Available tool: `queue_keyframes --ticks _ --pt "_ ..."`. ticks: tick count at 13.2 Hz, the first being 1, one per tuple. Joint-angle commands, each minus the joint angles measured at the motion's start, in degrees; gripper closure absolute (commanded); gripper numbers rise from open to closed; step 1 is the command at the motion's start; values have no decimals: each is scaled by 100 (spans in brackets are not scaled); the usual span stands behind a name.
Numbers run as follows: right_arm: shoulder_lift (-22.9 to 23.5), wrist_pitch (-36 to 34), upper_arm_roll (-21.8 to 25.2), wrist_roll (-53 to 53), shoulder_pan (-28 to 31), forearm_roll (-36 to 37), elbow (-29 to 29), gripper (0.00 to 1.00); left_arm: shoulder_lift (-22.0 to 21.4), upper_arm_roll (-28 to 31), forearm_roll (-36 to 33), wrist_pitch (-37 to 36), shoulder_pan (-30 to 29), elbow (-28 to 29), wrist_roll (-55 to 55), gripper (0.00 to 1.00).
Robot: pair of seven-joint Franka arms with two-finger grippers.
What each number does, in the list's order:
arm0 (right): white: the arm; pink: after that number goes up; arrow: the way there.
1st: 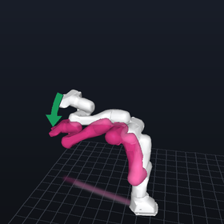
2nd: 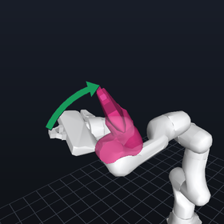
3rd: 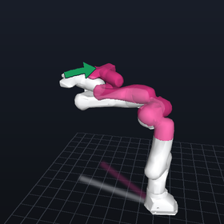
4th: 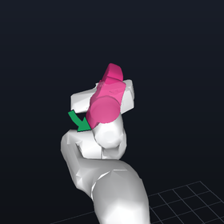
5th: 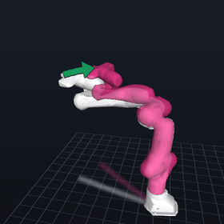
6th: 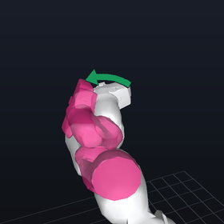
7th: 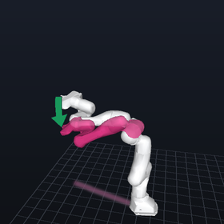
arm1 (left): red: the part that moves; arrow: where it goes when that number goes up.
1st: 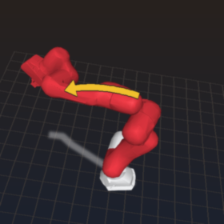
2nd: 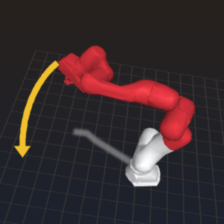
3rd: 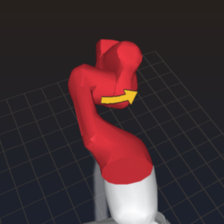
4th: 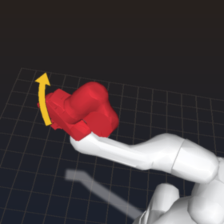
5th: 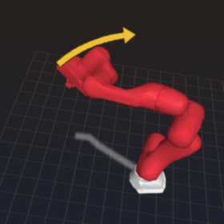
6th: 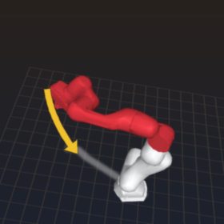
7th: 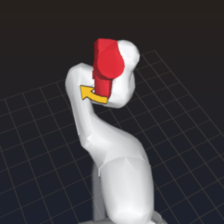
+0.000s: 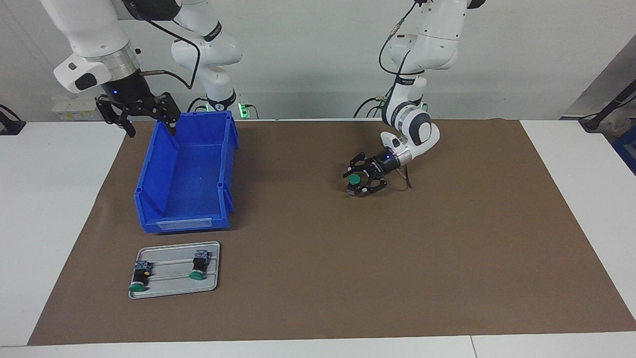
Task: Place and press button with both arms
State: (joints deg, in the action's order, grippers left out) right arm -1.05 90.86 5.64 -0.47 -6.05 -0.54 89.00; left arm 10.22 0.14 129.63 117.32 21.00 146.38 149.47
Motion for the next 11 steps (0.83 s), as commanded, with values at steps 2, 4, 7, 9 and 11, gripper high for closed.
queue_keyframes --ticks 2,4,7,9,11 --pt "-150 20 -28 -6 33 -25 171 1 -143 100 98 72 89 84 -173 18" --pt "-150 20 -28 -6 33 -25 171 1 -205 100 28 72 71 93 -339 18" --pt "-150 20 -28 -6 33 -25 171 1 -354 109 -665 72 -139 93 -813 18" --pt "-150 20 -28 -6 33 -25 171 1 -451 118 -833 89 -192 102 -963 18" --pt "-150 20 -28 -6 33 -25 171 1 -573 118 -1349 90 -447 102 -1287 18"
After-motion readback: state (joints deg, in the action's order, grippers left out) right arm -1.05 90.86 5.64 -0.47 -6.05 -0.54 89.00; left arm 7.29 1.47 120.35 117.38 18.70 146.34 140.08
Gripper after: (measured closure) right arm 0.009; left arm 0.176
